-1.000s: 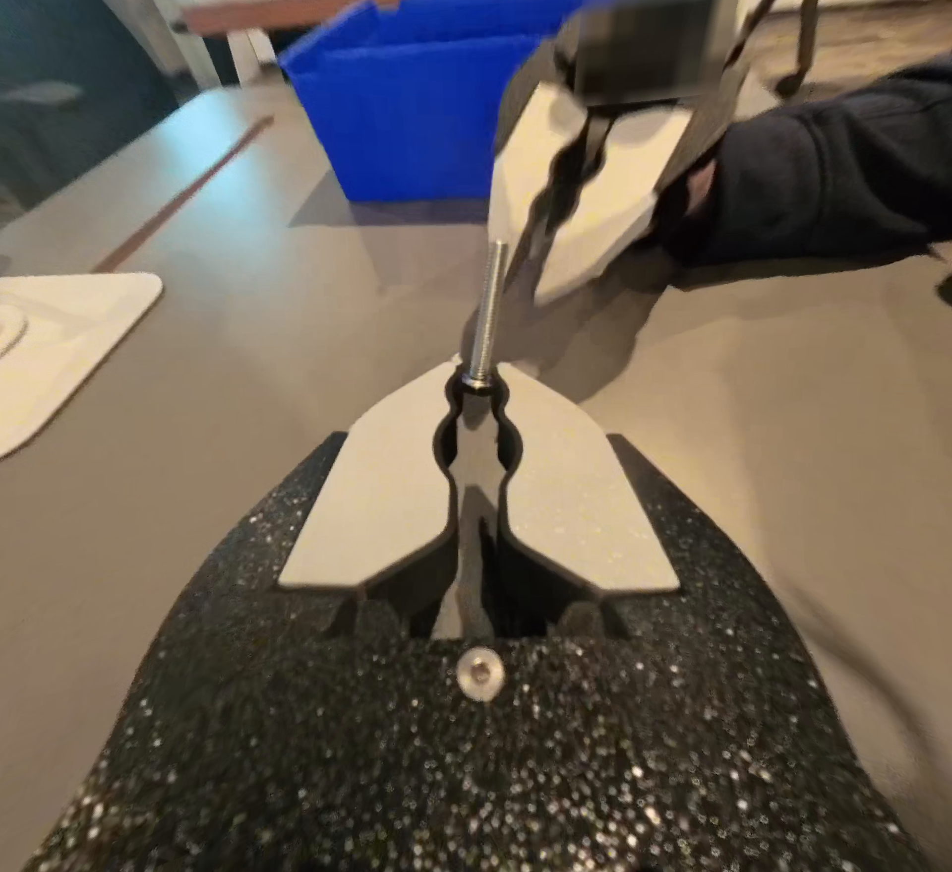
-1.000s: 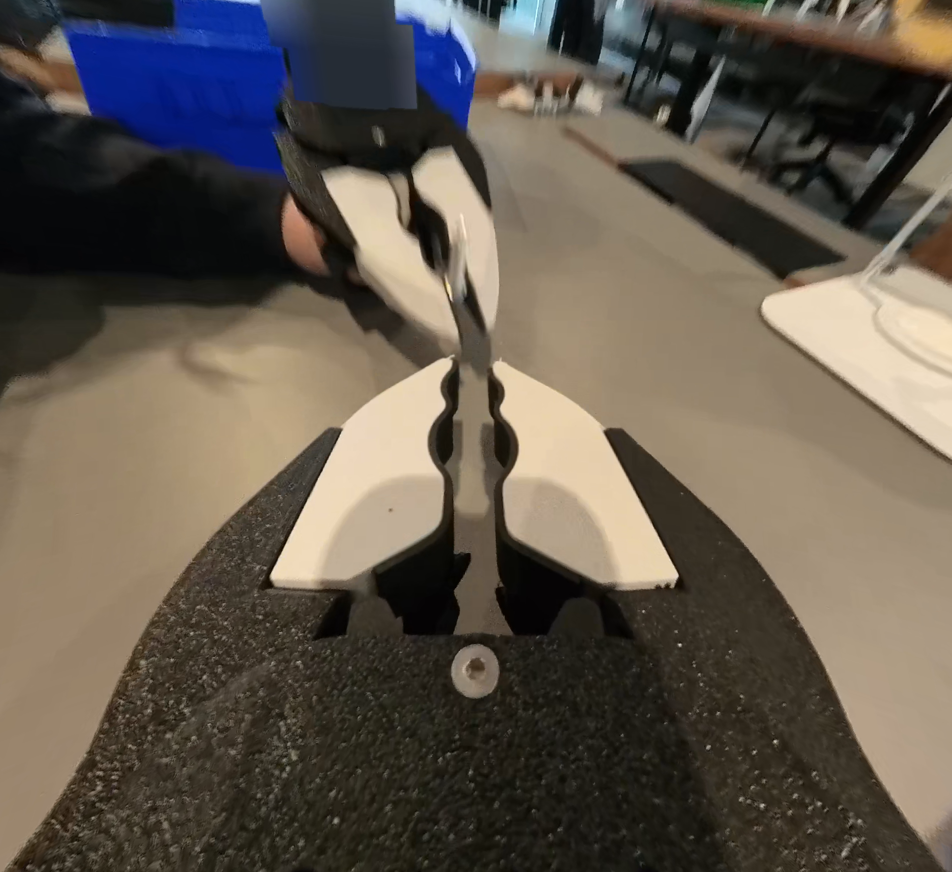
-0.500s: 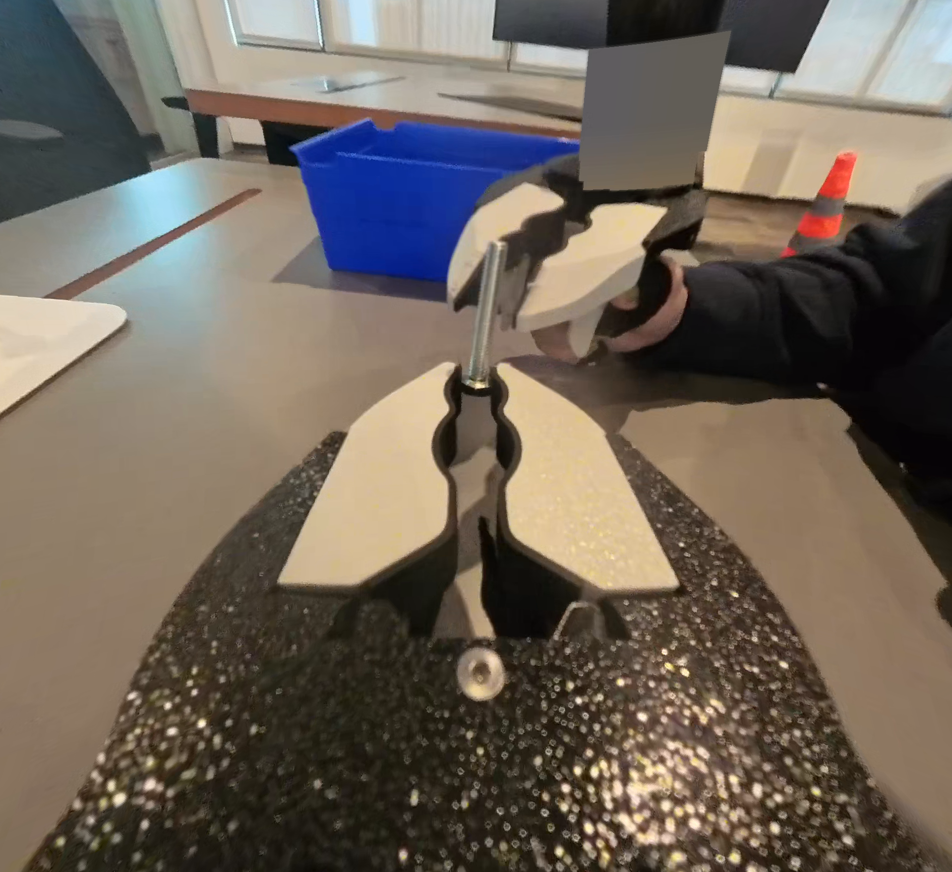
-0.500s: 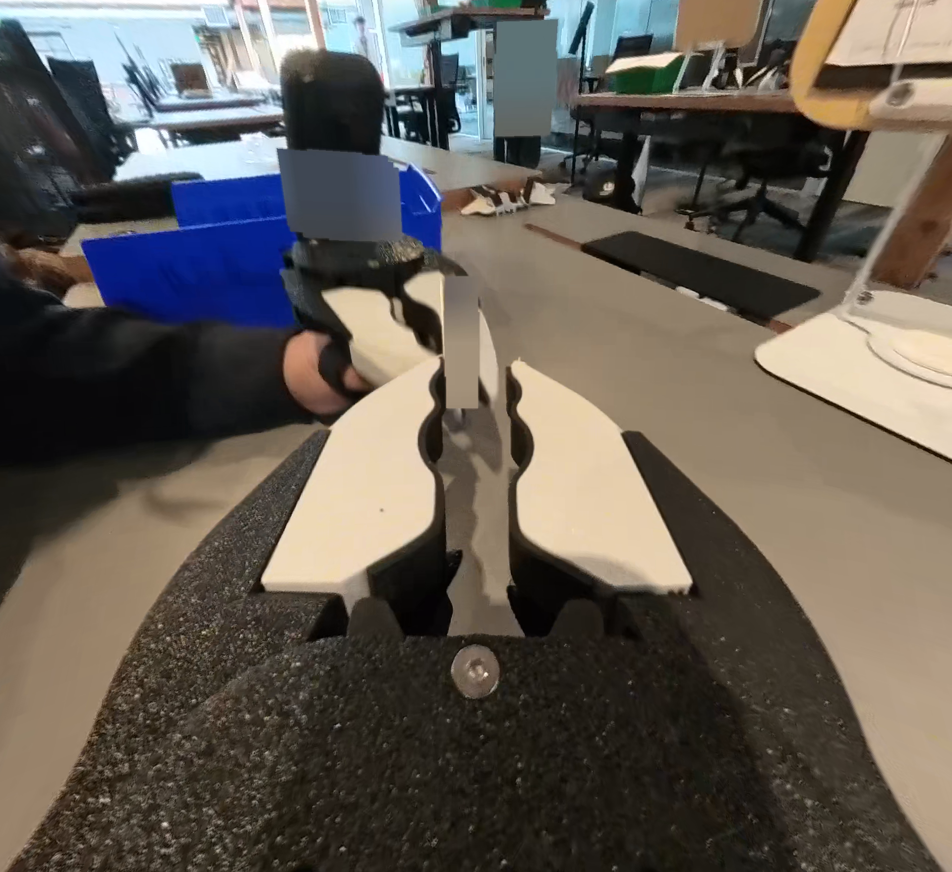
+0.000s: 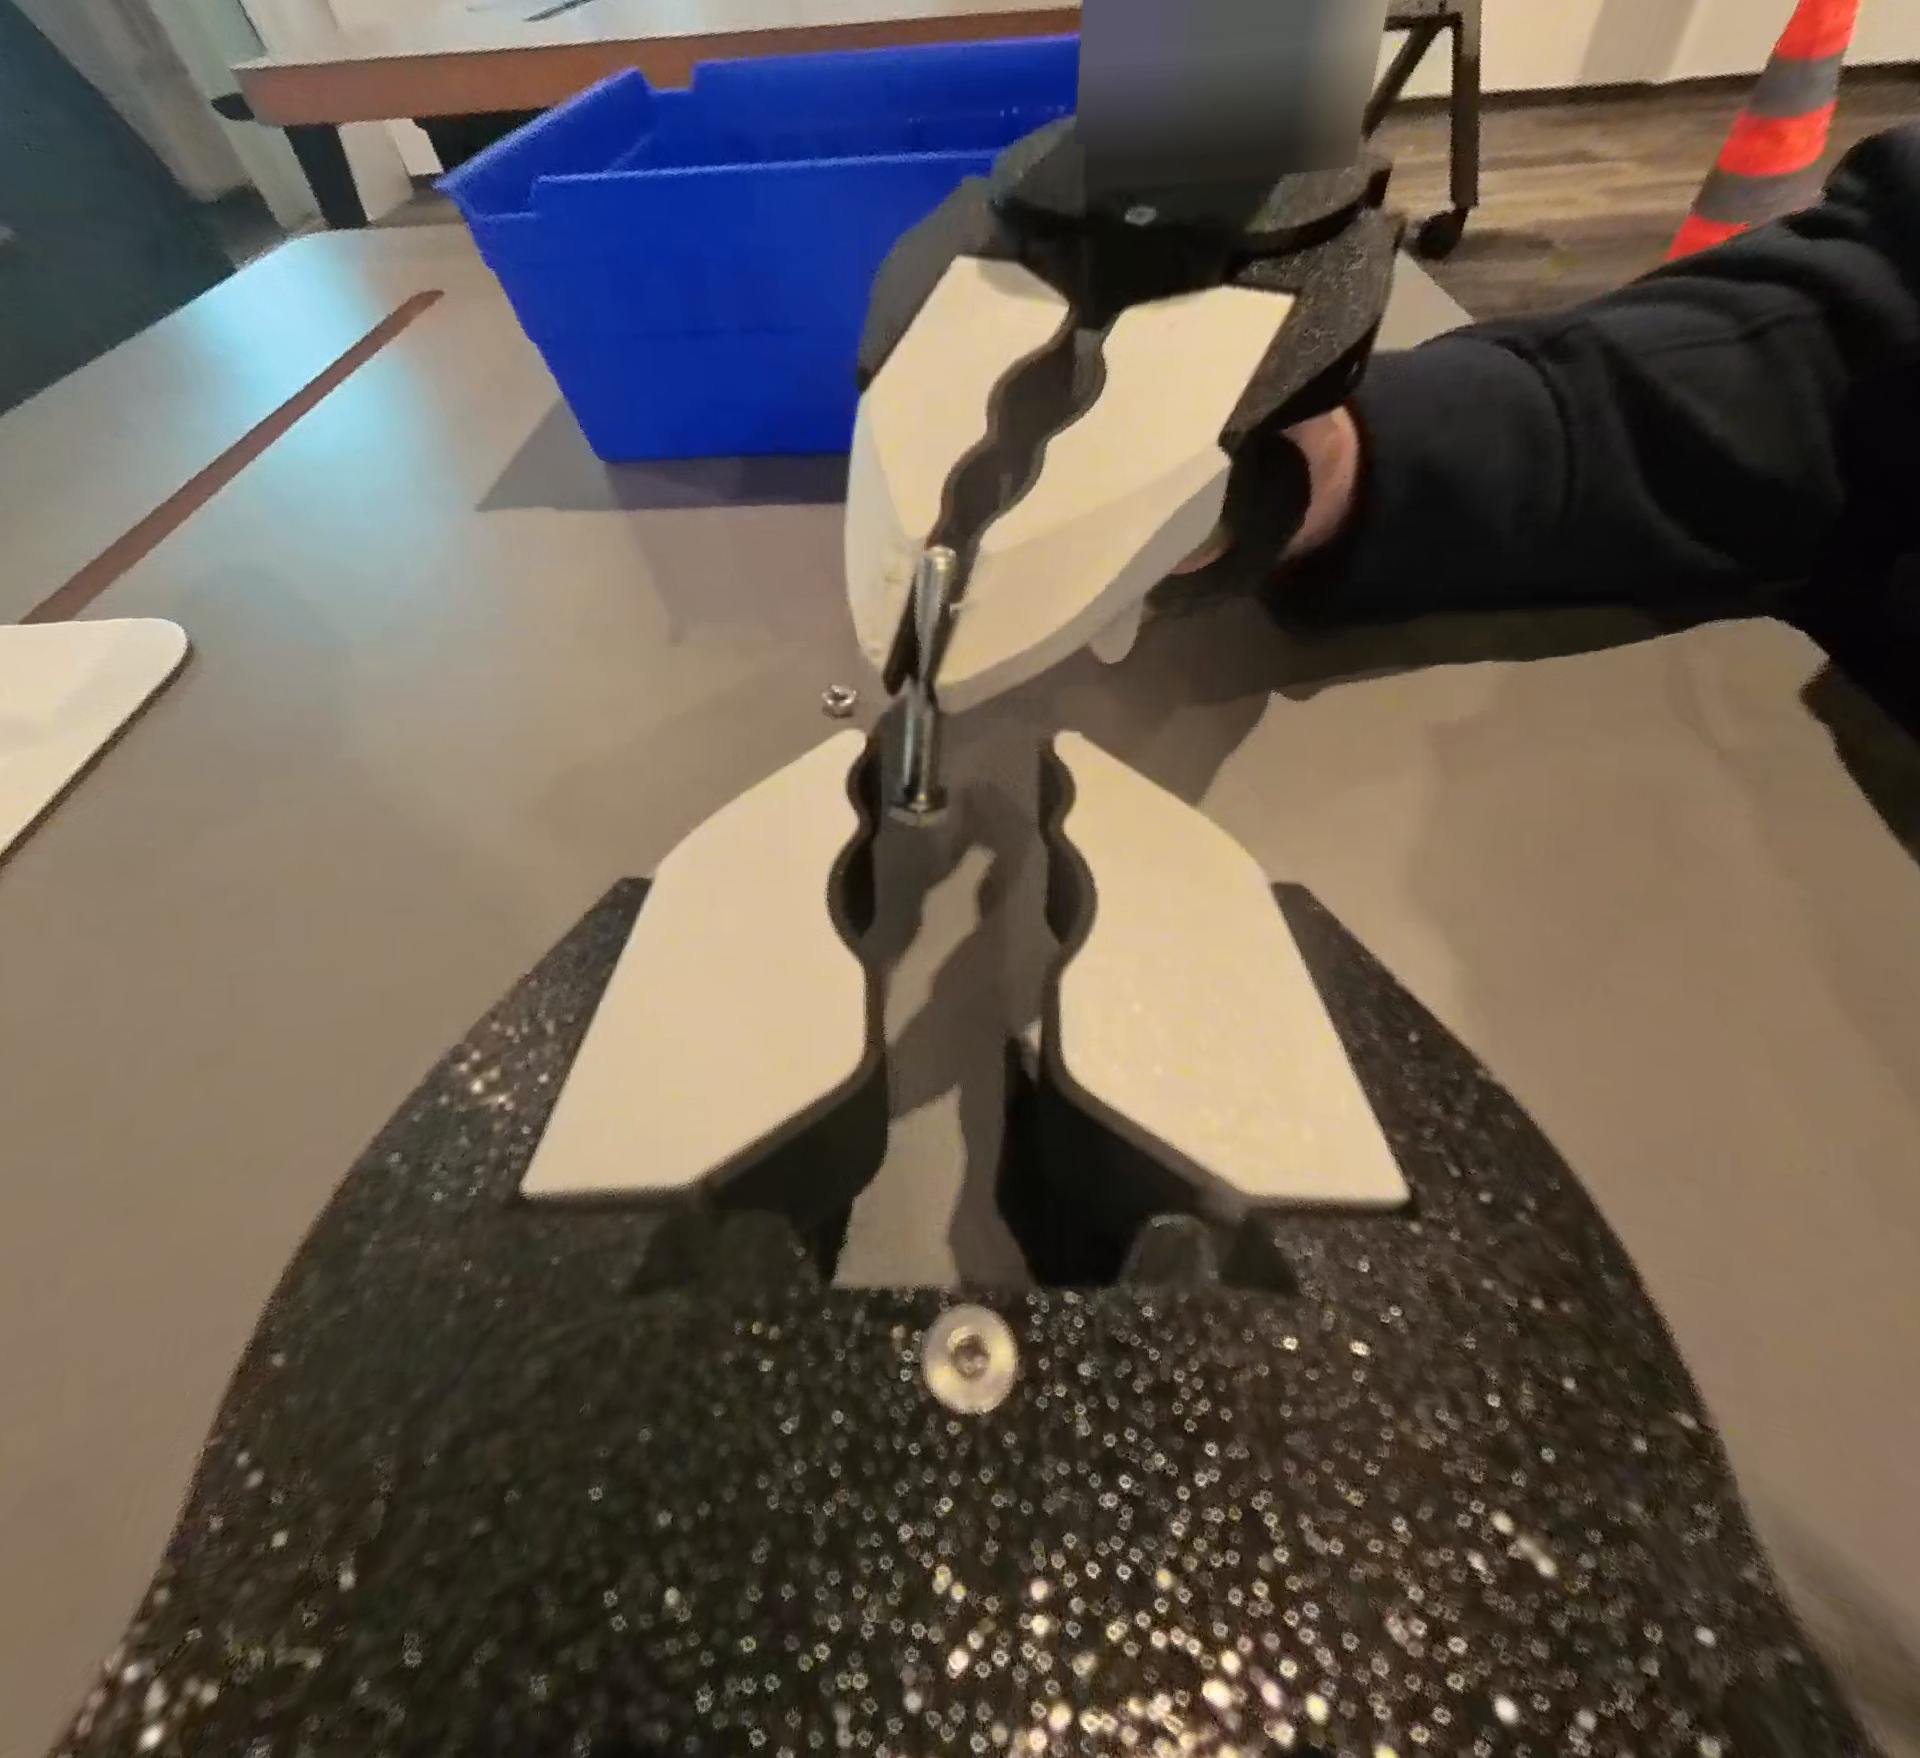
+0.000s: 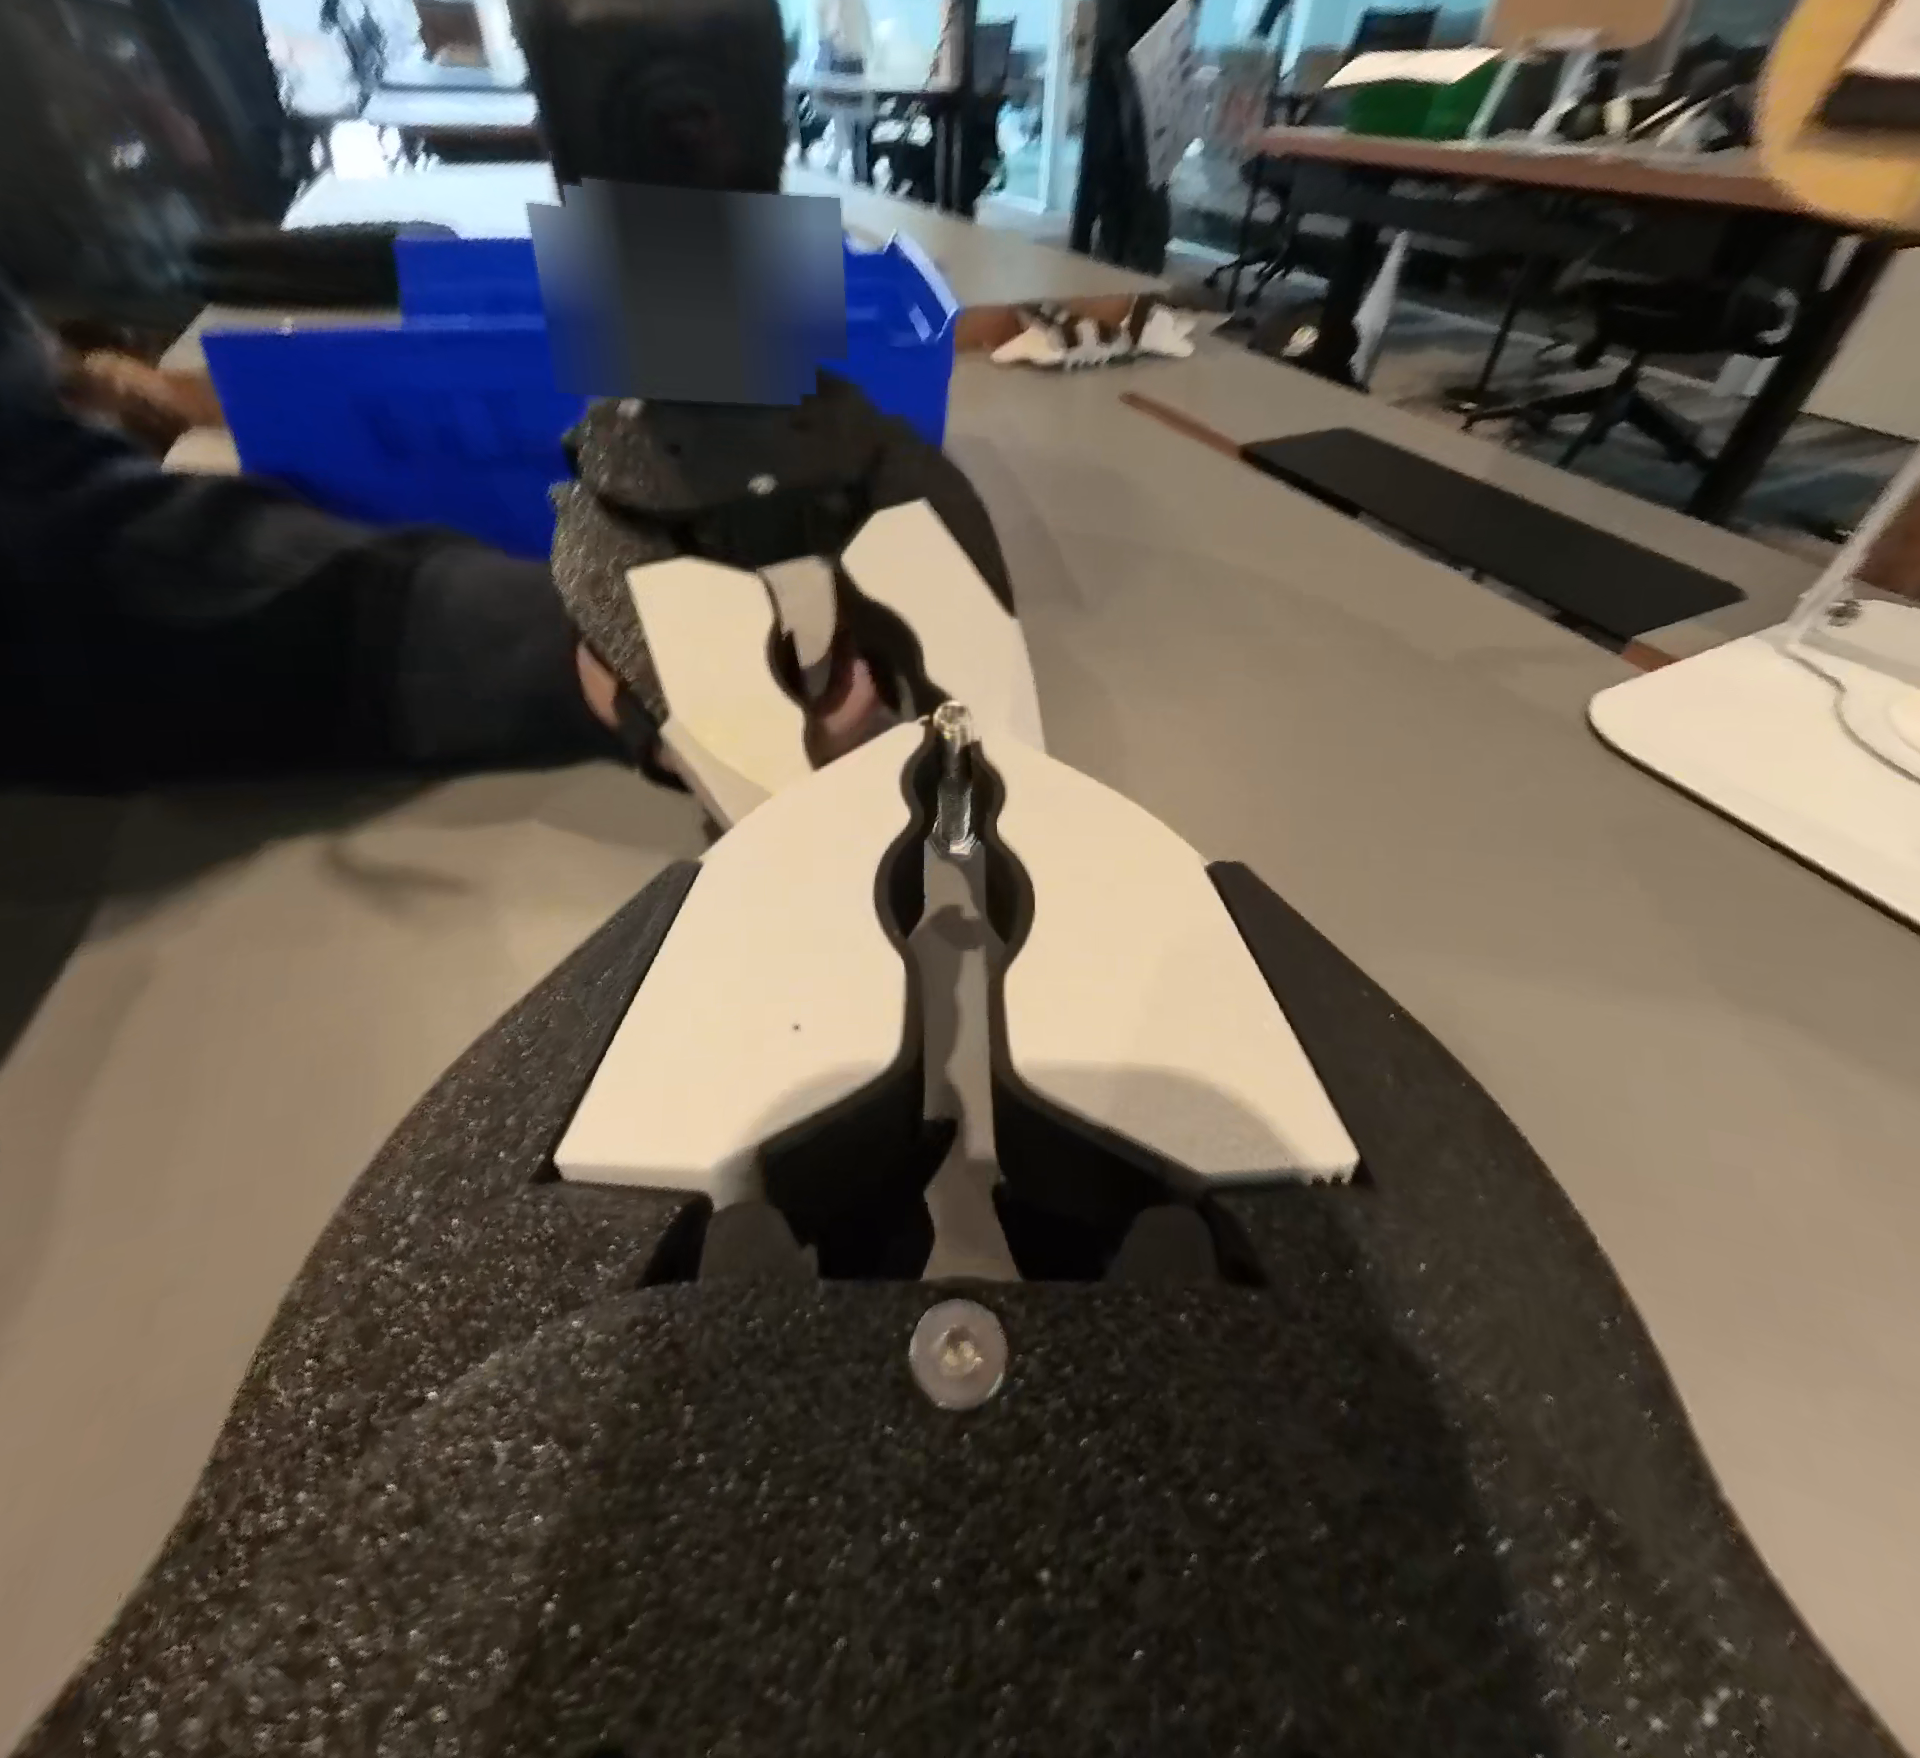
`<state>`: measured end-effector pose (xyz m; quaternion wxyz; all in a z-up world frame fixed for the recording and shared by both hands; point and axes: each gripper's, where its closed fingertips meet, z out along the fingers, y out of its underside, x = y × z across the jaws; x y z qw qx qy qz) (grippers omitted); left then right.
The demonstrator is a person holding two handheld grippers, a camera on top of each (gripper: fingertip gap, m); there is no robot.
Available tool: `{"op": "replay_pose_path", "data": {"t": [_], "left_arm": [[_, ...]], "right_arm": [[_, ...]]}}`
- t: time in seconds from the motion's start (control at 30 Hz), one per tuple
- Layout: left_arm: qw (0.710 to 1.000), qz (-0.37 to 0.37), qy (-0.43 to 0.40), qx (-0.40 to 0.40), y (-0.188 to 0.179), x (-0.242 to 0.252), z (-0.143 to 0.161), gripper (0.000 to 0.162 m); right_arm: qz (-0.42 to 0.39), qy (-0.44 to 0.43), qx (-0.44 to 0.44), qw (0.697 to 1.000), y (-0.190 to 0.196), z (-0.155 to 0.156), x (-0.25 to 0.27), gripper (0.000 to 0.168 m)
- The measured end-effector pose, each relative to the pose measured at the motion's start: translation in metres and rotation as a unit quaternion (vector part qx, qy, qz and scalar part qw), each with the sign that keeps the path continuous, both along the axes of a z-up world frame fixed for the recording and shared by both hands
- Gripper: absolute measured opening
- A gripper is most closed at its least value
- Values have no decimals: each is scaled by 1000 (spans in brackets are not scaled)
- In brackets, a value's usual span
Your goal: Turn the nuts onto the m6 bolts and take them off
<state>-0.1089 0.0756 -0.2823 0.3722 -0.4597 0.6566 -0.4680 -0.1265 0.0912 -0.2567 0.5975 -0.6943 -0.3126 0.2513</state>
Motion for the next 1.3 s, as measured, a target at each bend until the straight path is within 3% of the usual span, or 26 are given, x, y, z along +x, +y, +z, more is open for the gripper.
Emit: {"op": "replay_pose_path", "data": {"t": [0.2,0.3,0.37,0.43,0.57,0.7,0.8,0.97,1.3], "left_arm": [[999,-16,28,8,-5,2,-8,11],[1000,-9,29,-2,-3,2,-7,10],[1000,4,17,-19,2,2,-3,10],[999,18,-4,-41,8,1,4,9],[995,27,-45,-84,17,-5,17,5],[991,18,-68,-118,20,-9,25,5],[989,17,-73,-130,22,-10,27,5],[991,8,-66,-112,16,-8,25,5],[990,-16,-76,-121,8,-9,28,5]], "right_arm": [[35,-35,6,999,-9,-5,-9,6],[17,-36,22,999,-7,-4,-6,7],[-18,-24,37,999,-2,4,8,20],[-51,-36,-1,998,4,-2,28,29],[-144,-138,-110,974,12,-42,71,25],[-175,-181,-166,953,10,-61,89,23],[-127,-140,-148,971,7,-52,75,23],[-17,30,-85,996,-4,-4,26,17],[19,95,-96,991,-6,-1,11,8]]}}
